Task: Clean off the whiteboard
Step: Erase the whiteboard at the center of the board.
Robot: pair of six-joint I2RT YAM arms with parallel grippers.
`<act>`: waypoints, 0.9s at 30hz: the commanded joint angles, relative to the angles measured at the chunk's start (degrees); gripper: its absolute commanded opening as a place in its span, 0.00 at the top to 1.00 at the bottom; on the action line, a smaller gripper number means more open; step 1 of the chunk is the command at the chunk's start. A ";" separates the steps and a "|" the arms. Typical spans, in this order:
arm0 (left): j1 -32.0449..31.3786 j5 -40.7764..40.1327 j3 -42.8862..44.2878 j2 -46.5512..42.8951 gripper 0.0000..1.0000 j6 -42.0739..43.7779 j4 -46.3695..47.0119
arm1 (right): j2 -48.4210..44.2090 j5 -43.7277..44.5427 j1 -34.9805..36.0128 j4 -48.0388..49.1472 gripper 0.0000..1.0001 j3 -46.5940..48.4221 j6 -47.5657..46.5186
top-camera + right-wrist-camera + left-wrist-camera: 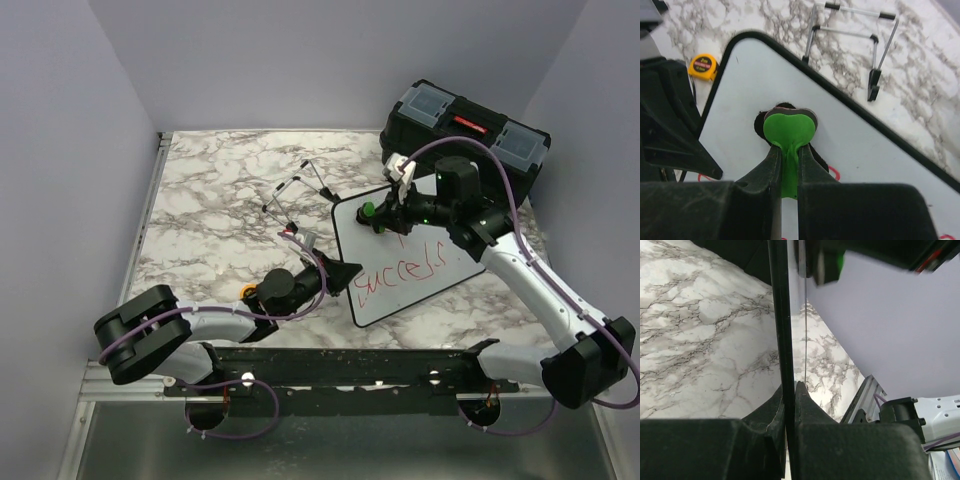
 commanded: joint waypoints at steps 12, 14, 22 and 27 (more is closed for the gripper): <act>-0.34 2.83 5.85 -2.27 1.00 5.63 -9.49 | -1.66 0.98 9.16 -4.02 0.99 -5.89 -6.14; -0.38 2.94 5.87 -2.26 1.00 5.62 -9.64 | -1.65 11.05 9.07 1.00 0.99 -5.13 -1.02; -0.38 3.71 6.28 -4.23 1.00 6.24 -12.65 | -0.52 30.78 7.30 9.92 0.99 -3.21 5.84; -0.72 3.50 7.41 -5.31 1.00 6.37 -15.72 | -1.86 11.54 7.25 0.42 0.99 -2.93 -2.32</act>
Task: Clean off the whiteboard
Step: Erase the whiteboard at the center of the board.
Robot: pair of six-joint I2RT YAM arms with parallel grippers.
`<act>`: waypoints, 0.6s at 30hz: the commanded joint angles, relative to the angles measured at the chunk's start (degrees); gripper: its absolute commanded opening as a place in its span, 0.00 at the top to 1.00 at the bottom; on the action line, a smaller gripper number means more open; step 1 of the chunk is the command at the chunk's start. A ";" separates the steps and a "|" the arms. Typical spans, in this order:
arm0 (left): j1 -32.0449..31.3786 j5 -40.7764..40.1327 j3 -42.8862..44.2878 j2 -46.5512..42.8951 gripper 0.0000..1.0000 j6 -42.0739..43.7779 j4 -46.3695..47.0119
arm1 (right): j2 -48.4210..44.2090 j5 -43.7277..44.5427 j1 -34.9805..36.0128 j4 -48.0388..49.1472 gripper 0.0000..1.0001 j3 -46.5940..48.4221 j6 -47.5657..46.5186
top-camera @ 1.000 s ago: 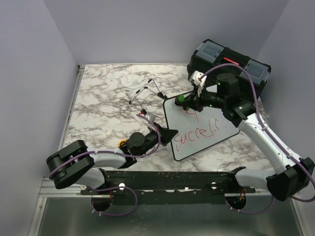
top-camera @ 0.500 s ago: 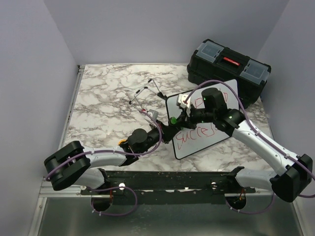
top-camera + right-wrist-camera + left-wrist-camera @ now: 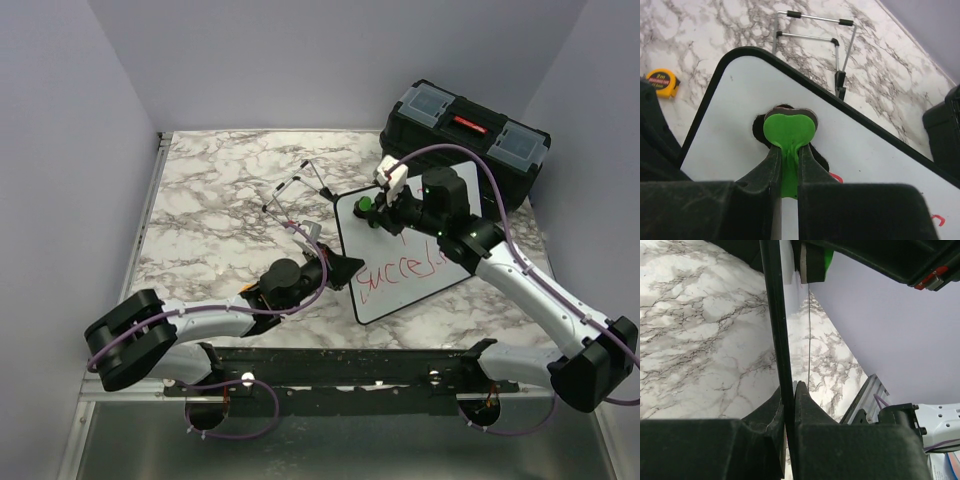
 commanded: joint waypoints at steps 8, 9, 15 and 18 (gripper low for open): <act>-2.20 1.57 6.55 -2.91 1.00 7.64 -13.21 | -2.20 -7.99 -2.46 -11.51 0.99 8.32 -4.91; -2.27 1.27 7.12 -2.83 1.00 7.74 -13.99 | -2.28 -5.94 -2.59 -11.17 0.99 8.51 -4.31; -2.38 0.73 7.72 -3.15 1.00 6.33 -14.84 | -2.05 3.69 -3.64 -5.80 0.99 4.16 -1.09; -2.38 0.36 8.10 -3.57 1.00 5.65 -15.97 | -2.22 -9.18 -3.62 -8.75 0.99 2.53 -4.76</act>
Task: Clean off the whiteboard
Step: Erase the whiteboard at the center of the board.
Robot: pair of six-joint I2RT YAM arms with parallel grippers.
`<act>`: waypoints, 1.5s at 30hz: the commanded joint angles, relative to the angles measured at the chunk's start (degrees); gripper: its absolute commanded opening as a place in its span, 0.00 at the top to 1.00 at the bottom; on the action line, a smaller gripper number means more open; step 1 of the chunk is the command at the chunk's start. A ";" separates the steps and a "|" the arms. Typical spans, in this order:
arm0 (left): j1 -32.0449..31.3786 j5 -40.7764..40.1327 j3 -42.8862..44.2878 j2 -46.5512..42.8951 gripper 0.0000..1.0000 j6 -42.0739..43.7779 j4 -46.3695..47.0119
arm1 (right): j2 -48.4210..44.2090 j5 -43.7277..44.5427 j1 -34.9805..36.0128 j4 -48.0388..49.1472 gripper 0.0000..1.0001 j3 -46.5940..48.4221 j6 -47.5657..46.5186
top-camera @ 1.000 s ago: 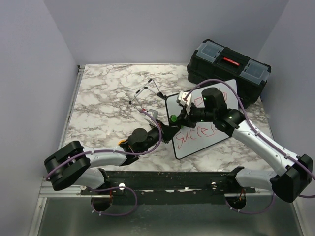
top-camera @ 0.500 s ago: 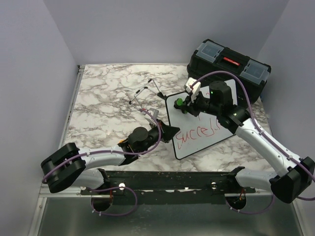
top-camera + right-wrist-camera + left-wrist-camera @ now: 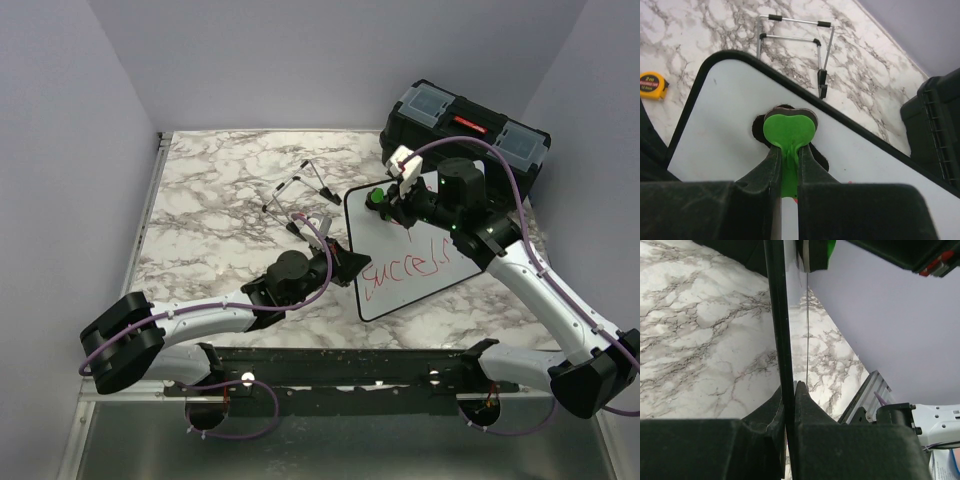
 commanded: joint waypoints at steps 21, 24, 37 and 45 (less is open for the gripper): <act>-1.03 0.74 1.11 -1.98 1.00 1.96 -5.06 | -0.46 -20.36 -5.10 -2.04 0.99 -5.59 -4.00; -1.24 1.36 2.68 -1.37 1.00 2.11 -5.69 | -0.68 -31.29 -5.13 -5.37 0.99 -5.47 -6.18; -1.44 -0.29 1.84 -0.96 1.00 1.94 -6.12 | -2.08 -0.33 -7.87 6.68 0.99 -6.78 7.14; -1.28 -1.18 1.39 -1.23 1.00 1.90 -6.51 | -3.57 -14.06 -8.04 -7.02 0.99 0.55 -2.78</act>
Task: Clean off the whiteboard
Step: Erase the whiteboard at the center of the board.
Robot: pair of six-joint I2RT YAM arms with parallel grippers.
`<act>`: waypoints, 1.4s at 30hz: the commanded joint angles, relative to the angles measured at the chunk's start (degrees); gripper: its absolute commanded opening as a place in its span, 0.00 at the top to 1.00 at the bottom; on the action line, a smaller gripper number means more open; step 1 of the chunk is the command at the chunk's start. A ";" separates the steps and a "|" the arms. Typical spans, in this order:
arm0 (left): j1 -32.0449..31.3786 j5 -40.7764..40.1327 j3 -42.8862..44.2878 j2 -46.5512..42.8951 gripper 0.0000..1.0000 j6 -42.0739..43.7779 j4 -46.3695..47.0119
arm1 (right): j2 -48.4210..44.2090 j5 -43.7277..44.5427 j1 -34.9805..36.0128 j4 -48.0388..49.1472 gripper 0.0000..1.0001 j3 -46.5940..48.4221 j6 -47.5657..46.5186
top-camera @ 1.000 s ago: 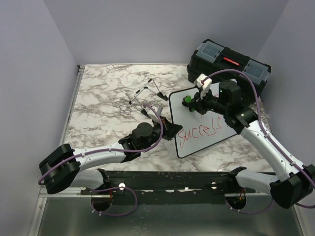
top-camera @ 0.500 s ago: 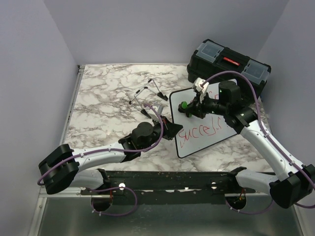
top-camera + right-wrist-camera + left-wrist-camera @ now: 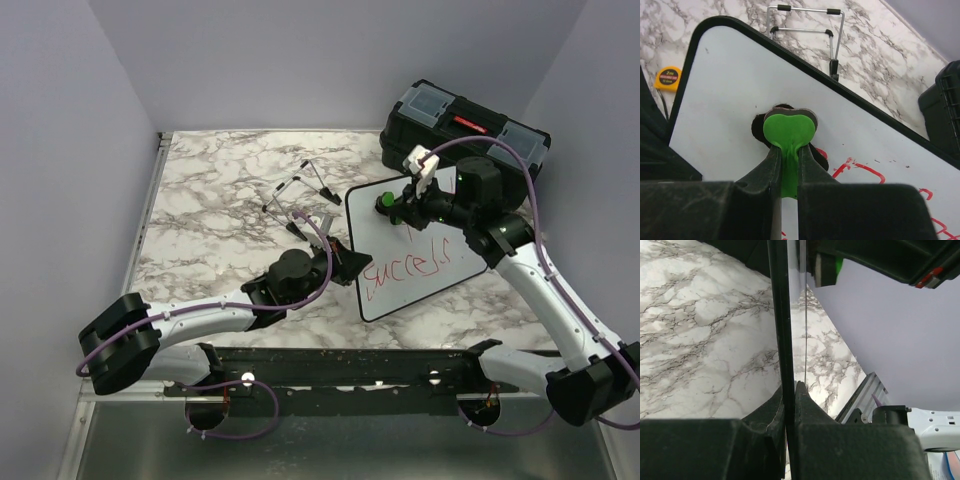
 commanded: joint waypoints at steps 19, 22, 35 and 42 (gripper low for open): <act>-1.49 -3.22 5.00 -0.62 1.00 7.33 -10.58 | -4.01 -0.76 -3.12 -6.43 0.99 1.85 -3.34; -1.39 -4.02 4.85 -0.63 1.00 6.92 -10.44 | -4.24 -0.96 -3.36 -5.98 0.99 0.66 -3.35; -1.77 -1.82 3.50 -0.76 1.00 8.06 -7.18 | -3.36 -5.04 -3.80 0.73 0.99 -6.86 0.16; -1.72 -0.17 2.19 -1.21 1.00 7.94 -4.88 | -1.62 5.88 -6.61 9.42 0.99 -5.85 9.74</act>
